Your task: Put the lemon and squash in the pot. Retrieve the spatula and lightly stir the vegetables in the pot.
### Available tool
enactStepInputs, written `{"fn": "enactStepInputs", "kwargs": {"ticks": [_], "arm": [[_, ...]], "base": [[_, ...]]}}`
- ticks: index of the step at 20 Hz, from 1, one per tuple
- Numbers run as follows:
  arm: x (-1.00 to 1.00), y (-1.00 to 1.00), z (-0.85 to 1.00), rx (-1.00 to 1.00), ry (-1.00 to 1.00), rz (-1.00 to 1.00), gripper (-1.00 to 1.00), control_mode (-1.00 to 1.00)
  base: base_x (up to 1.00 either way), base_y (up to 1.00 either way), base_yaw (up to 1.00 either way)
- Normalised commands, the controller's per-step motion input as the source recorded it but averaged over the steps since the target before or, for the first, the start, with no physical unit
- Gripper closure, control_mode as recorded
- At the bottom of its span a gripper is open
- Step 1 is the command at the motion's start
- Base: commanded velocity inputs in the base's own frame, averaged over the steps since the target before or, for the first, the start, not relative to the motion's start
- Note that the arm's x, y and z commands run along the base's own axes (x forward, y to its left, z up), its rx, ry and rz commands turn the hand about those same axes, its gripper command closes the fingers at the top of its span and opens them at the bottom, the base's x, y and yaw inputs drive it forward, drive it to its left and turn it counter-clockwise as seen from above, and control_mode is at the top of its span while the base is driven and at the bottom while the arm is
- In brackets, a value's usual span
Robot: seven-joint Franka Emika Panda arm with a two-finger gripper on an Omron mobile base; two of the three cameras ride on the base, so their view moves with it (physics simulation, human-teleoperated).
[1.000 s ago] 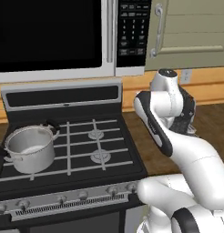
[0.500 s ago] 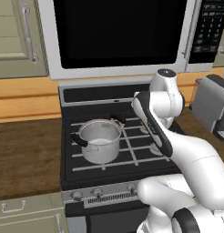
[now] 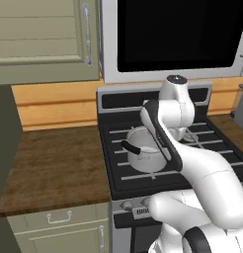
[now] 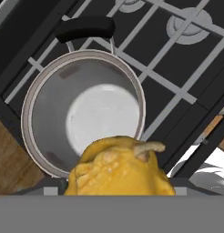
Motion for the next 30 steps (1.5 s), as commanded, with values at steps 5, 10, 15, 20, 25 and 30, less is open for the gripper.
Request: {"fn": "enactStepInputs", "kwargs": {"ticks": [5, 10, 15, 20, 25, 30], "arm": [[0.19, -0.06, -0.25, 0.0, 0.05, 0.0, 1.0, -1.0], [0.4, 0.0, -0.34, 0.0, 0.01, 0.0, 1.0, -1.0], [0.38, -0.03, -0.31, 0.0, 0.04, 0.0, 1.0, -1.0], [0.33, -0.17, -0.18, 0.01, 0.12, 0.01, 1.0, -1.0], [0.27, -0.06, -0.07, 0.03, 0.13, 0.04, 1.0, -1.0], [0.23, 0.0, -0.31, 0.0, 0.04, 0.02, 1.0, -1.0]], "base": [[0.0, 0.0, 0.0], [0.0, 0.0, 0.0], [0.0, 0.0, 0.0], [0.0, 0.0, 0.0], [0.0, 0.0, 0.0], [0.0, 0.0, 0.0]]}}
